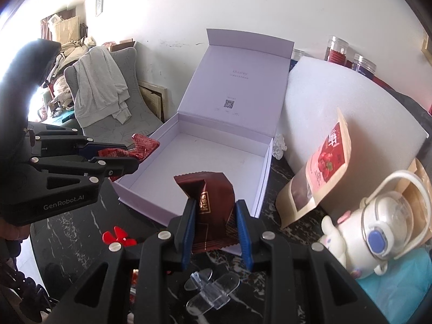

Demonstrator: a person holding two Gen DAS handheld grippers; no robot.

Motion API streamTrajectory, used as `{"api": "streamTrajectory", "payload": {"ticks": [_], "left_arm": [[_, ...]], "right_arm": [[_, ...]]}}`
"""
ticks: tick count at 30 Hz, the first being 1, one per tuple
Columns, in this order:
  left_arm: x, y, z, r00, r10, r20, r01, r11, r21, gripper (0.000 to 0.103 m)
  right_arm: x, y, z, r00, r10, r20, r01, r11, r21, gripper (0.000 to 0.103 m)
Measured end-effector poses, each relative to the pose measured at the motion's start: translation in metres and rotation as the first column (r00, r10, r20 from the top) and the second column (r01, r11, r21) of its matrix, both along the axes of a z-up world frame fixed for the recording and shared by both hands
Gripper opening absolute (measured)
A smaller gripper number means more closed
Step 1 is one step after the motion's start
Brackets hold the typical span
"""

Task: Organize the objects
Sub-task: 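Lift the red candy with the left tool while the right tool carries the brown chocolate toward the box, then open the left tool over the box while the right tool releases the brown chocolate inside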

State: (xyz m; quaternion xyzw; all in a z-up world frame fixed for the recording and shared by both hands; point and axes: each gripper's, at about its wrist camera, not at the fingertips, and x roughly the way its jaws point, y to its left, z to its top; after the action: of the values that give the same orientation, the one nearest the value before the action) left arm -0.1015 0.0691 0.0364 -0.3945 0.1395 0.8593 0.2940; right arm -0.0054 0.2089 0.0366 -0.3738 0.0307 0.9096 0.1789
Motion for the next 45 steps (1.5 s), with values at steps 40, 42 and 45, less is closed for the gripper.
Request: {"api": "streamTrajectory", "payload": {"ticks": [40, 42, 45], "left_arm": [[-0.172, 0.061, -0.025, 0.998, 0.052, -0.017, -0.054, 0.991, -0.119, 0.019], [-0.177, 0.062, -0.031, 0.999, 0.047, 0.018, -0.045, 0.994, -0.099, 0.019], [-0.185, 0.063, -0.038, 0.997, 0.05, 0.058, -0.045, 0.995, -0.084, 0.019]], "right_arm": [[-0.147, 0.103, -0.005, 0.999, -0.037, 0.011, 0.037, 0.998, -0.047, 0.029], [-0.149, 0.106, -0.01, 0.999, -0.035, 0.024, 0.036, 0.997, -0.069, 0.029], [-0.149, 0.111, -0.016, 0.999, -0.036, 0.039, 0.039, 0.996, -0.081, 0.029]]}}
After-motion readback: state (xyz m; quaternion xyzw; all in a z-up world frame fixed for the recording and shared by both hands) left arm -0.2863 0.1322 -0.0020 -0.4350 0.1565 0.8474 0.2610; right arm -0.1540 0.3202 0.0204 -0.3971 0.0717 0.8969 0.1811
